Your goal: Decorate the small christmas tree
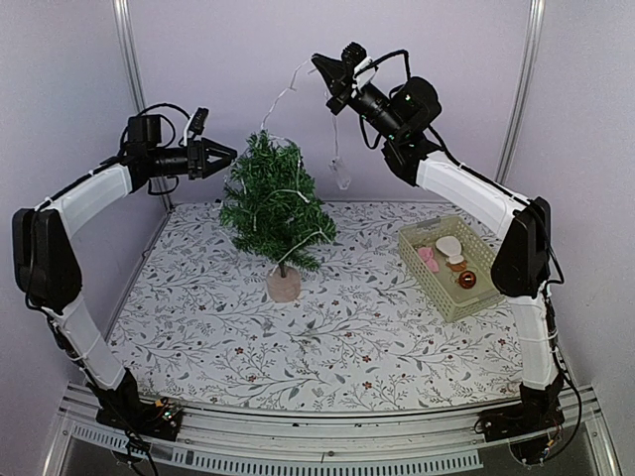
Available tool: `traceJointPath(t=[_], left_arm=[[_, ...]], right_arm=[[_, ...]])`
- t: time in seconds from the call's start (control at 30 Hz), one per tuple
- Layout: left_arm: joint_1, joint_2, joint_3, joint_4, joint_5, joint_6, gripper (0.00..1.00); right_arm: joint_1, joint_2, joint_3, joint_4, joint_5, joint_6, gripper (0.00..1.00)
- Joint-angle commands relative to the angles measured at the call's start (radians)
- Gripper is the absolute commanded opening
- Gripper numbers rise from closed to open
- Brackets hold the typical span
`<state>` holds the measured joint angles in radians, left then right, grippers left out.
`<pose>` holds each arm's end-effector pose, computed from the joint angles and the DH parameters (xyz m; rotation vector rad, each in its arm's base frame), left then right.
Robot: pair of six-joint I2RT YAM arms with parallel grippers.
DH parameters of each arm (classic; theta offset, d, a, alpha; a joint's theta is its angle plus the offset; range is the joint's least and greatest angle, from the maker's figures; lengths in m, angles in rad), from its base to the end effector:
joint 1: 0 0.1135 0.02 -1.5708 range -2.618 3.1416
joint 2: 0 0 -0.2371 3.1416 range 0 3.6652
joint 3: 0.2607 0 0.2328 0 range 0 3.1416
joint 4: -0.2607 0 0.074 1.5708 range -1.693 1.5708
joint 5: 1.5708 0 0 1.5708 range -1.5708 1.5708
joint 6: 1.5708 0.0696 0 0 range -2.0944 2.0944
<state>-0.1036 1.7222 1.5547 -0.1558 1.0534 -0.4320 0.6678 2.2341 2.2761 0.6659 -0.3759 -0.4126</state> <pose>0.3820 -0.1005 0.3351 0.4470 1.8912 -1.3466 0.3718 0.3257 0.4599 -0.7450 0.5533 0.3989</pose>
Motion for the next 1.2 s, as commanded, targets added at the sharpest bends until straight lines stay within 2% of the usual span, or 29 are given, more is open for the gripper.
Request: traceJointPath(t=[0.0,0.07,0.27,0.43,0.6,0.73,1.0,1.17], left_arm=[[-0.019,0.018,-0.01,-0.01,0.034,0.008,0.37],[-0.018,0.016,-0.014,-0.009,0.04,0.009,0.31],[-0.014,-0.006,-0.021,-0.003,0.013,0.019,0.0],[0.028,-0.028,0.0,0.089,-0.021,-0.04,0.0],[0.079,-0.02,0.045,0.312,-0.07,-0.182,0.0],[0.085,0.035,0.128,0.337,-0.151,-0.213,0.0],[0.037,0.164,0.185,0.467,-0.299,-0.269,0.0],[-0.001,0.265,0.312,0.467,-0.365,-0.259,0.0]], right_arm=[[0.01,-0.044,-0.011,0.01,0.0,-0.005,0.0],[0.01,-0.044,-0.012,0.01,0.0,-0.006,0.0],[0.01,-0.048,-0.016,0.009,0.001,-0.006,0.0],[0.01,-0.059,-0.032,0.008,0.004,-0.009,0.0],[0.011,-0.072,-0.038,0.008,0.009,-0.01,0.0],[0.009,-0.07,-0.037,0.008,0.047,-0.005,0.0],[-0.019,-0.059,-0.068,-0.033,0.206,-0.028,0.0],[-0.04,-0.086,-0.106,-0.062,0.297,-0.017,0.0]])
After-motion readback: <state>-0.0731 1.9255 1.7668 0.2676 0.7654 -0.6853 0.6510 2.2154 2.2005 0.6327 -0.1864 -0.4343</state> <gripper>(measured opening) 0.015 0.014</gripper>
